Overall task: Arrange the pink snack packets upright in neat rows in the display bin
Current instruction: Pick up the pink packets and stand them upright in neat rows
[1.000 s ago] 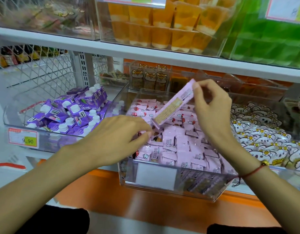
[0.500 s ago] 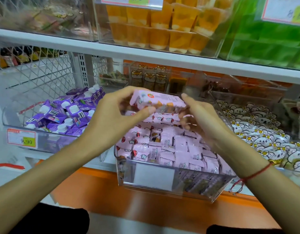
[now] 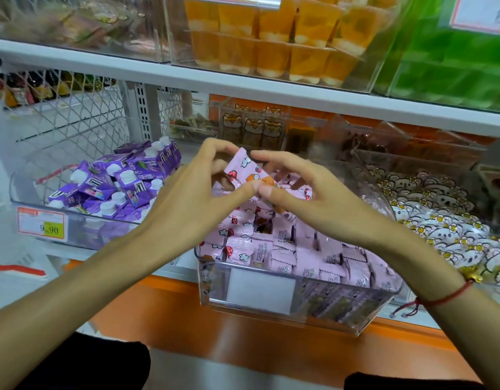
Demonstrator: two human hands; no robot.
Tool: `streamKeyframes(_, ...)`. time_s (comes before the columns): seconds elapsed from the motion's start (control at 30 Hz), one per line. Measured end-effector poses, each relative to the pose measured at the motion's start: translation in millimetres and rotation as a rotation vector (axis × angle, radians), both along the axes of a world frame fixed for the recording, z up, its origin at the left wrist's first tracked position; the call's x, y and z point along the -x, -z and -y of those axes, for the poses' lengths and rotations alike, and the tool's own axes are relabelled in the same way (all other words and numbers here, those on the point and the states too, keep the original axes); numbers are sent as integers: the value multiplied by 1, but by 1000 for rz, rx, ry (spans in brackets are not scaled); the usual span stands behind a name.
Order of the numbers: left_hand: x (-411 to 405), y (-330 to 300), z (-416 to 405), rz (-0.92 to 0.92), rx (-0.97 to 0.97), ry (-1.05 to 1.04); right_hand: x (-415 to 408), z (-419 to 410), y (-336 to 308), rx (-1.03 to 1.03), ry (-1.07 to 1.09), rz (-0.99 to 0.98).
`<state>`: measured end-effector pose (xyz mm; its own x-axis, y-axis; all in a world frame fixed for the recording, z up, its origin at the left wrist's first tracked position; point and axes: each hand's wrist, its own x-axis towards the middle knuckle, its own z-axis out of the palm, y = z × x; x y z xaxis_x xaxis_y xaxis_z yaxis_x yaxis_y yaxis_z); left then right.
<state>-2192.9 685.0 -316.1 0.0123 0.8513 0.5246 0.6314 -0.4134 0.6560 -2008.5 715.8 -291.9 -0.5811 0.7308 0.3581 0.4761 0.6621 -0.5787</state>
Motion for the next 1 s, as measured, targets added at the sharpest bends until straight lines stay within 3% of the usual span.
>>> streamKeyframes(0.2, 3, 5, -2, -5, 8, 95, -6, -5, 4, -11, 40, -96)
streamKeyframes(0.37, 15, 5, 0, -438, -49, 143, -9, -18, 12, 211, 345, -498)
streamKeyframes(0.47, 17, 7, 0, -767, -10, 251, -2, -17, 25, 345, 382, -628)
streamKeyframes(0.57, 18, 9, -1, -866, -59, 245, 7, -13, 35, 238, 357, -456)
streamKeyframes(0.87, 18, 12, -4, -865, -88, 203, 2, -12, 35, -233, 313, 308)
streamKeyframes(1.0, 17, 14, -4, -915, -114, 170, 0, -15, 35, -75, 245, 392)
